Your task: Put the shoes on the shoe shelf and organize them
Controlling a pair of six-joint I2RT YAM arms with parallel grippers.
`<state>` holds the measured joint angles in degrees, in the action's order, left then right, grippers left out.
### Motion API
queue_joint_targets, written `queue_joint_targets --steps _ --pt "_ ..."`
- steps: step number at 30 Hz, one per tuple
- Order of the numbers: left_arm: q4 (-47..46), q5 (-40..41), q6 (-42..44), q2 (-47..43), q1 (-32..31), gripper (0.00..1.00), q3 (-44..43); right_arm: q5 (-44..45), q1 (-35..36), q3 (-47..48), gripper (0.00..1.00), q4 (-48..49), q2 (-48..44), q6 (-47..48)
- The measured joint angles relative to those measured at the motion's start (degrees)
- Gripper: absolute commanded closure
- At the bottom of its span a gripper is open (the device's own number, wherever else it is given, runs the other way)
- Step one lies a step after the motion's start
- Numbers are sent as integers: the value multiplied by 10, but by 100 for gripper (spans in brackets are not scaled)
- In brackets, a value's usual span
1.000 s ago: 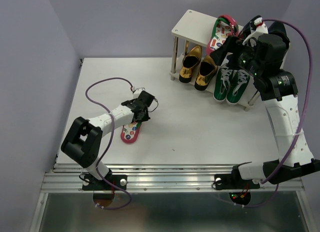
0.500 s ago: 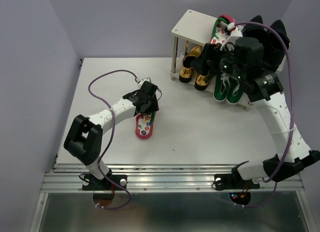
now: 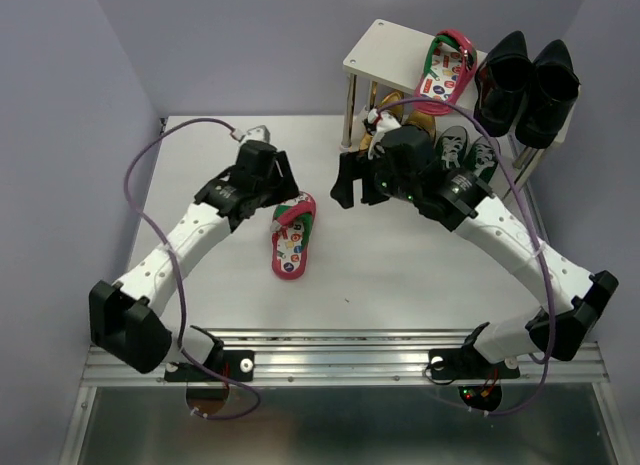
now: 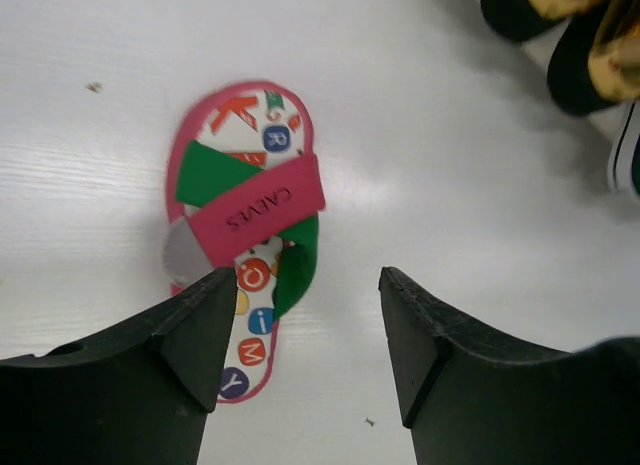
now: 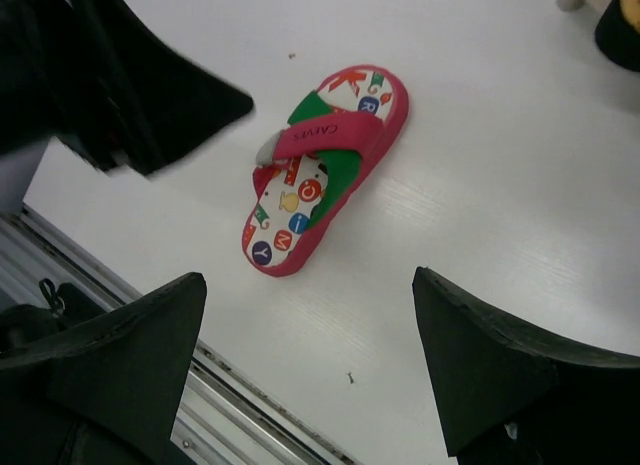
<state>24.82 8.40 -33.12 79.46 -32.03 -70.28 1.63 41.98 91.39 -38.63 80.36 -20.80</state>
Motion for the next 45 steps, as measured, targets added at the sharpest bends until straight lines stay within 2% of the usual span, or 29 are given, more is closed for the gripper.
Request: queue_joint_targets --steps 5,7,12,16,25,26,28,29,31,32,33,39,45 --pt "19 0 9 -84 148 32 -2 19 51 -60 11 28 23 -16" --pt "29 5 10 -105 187 32 -2 25 71 -80 11 44 52 -26" --pt "49 8 11 -133 207 32 -2 43 94 -99 11 92 128 -42" --pt "59 6 11 -133 209 33 -2 68 95 -101 17 123 181 -49" --pt "66 2 16 -134 213 33 5 140 95 -50 39 166 332 -49" --pt "67 2 17 -136 213 33 5 145 95 -38 47 166 348 -47" --pt "68 2 20 -141 213 33 5 151 95 -11 57 166 381 -45" --pt "69 2 23 -144 213 33 5 156 95 3 70 166 395 -43" --pt "70 -1 27 -151 213 33 5 157 95 20 85 163 408 -40" --pt "71 -1 29 -154 213 33 6 162 95 28 96 162 409 -35" --pt "71 -3 31 -159 213 33 7 166 95 34 99 159 409 -31" --pt "76 -5 42 -174 214 33 19 189 95 57 99 138 399 0" --pt "78 -7 54 -175 217 33 19 208 95 96 99 77 323 47"
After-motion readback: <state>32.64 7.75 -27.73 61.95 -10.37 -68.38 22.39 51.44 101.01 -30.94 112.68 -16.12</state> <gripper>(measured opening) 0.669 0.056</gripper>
